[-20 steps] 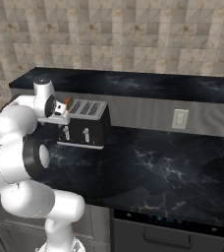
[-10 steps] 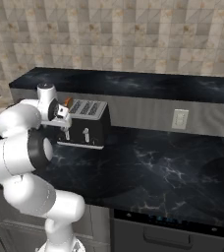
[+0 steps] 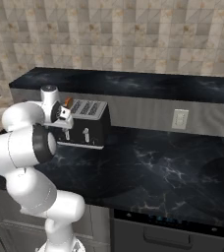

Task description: Start the toaster. Once the lever pops up, take the bread to the plate on the dining counter.

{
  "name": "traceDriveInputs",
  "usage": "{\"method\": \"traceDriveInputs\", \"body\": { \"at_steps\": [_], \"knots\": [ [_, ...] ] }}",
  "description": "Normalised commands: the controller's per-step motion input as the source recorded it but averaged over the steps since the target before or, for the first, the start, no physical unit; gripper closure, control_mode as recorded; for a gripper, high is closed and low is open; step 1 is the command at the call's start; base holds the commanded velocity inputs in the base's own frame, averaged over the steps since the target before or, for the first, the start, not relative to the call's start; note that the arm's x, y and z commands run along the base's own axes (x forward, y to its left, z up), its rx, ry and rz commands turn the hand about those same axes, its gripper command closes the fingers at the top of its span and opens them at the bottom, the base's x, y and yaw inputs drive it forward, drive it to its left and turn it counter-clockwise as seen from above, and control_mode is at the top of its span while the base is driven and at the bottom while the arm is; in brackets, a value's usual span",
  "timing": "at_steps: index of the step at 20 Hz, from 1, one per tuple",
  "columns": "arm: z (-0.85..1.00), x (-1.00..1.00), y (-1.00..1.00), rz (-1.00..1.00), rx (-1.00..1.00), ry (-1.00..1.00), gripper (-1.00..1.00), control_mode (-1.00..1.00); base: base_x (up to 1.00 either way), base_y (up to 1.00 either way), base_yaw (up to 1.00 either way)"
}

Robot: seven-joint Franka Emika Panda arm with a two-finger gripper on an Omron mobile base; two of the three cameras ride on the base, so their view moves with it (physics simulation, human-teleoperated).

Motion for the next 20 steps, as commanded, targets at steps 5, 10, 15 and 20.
{"method": "traceDriveInputs", "body": {
  "at_steps": [5,10,15,20],
  "knots": [
    [-0.21,0.14,0.0,0.0,0.02,-0.02,-1.0,-1.0,0.0,0.0,0.0],
    [-0.26,0.13,0.0,0.0,0.01,-0.02,-1.0,-1.0,0.0,0.0,0.0],
    [-0.3,0.08,0.0,0.0,0.01,-0.02,-1.0,-1.0,0.0,0.0,0.0],
    [-0.35,0.02,0.0,0.0,0.01,-0.04,-1.0,-1.0,0.0,0.0,0.0]
  ]
}}
